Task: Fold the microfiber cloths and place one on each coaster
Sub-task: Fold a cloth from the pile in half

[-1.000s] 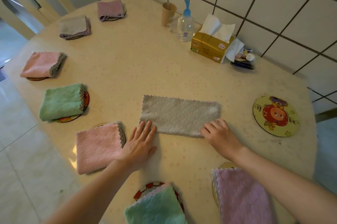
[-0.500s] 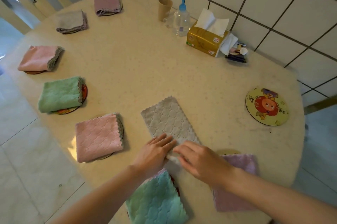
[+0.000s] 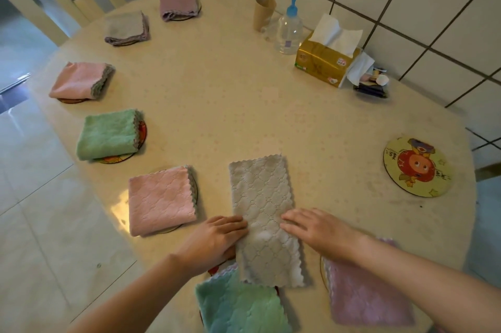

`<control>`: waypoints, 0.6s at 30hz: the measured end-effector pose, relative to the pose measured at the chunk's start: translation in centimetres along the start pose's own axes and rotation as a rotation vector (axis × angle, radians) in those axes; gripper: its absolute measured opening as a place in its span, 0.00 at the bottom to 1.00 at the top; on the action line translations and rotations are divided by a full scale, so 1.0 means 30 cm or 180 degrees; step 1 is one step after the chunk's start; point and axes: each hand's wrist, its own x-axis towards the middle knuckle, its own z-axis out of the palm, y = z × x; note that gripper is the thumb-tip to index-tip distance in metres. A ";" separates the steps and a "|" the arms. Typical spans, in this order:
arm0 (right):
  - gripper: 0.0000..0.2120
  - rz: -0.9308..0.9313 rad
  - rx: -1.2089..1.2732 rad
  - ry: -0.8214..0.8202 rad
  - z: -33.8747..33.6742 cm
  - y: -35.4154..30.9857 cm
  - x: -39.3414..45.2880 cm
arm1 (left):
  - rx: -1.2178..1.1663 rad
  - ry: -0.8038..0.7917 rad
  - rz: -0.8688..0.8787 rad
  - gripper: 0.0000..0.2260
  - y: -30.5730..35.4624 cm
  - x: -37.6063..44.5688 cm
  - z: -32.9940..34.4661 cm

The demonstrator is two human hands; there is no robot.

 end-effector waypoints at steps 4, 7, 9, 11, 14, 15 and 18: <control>0.31 -0.0019 -0.0054 0.0009 0.003 0.004 -0.003 | -0.0754 0.0099 -0.0605 0.15 0.012 0.014 -0.006; 0.34 0.0057 0.0109 -0.0055 0.005 0.021 0.015 | -0.1318 0.0150 -0.1344 0.10 0.025 0.053 -0.040; 0.35 0.0242 0.0751 -0.0124 -0.015 0.032 0.030 | -0.1647 0.0188 -0.1883 0.11 0.011 0.082 -0.044; 0.34 0.0650 0.1413 -0.0124 -0.036 0.041 0.048 | -0.2256 0.0235 -0.2454 0.17 -0.017 0.105 -0.036; 0.24 0.1701 0.2581 0.0343 -0.066 0.026 0.101 | -0.3304 0.0539 -0.3187 0.21 -0.051 0.138 -0.024; 0.16 0.2048 0.2833 0.0587 -0.070 0.026 0.126 | -0.3503 0.0595 -0.3351 0.20 -0.058 0.149 -0.022; 0.13 0.2787 0.3084 0.0790 -0.067 0.057 0.203 | -0.3646 0.0588 -0.3556 0.20 -0.068 0.170 -0.023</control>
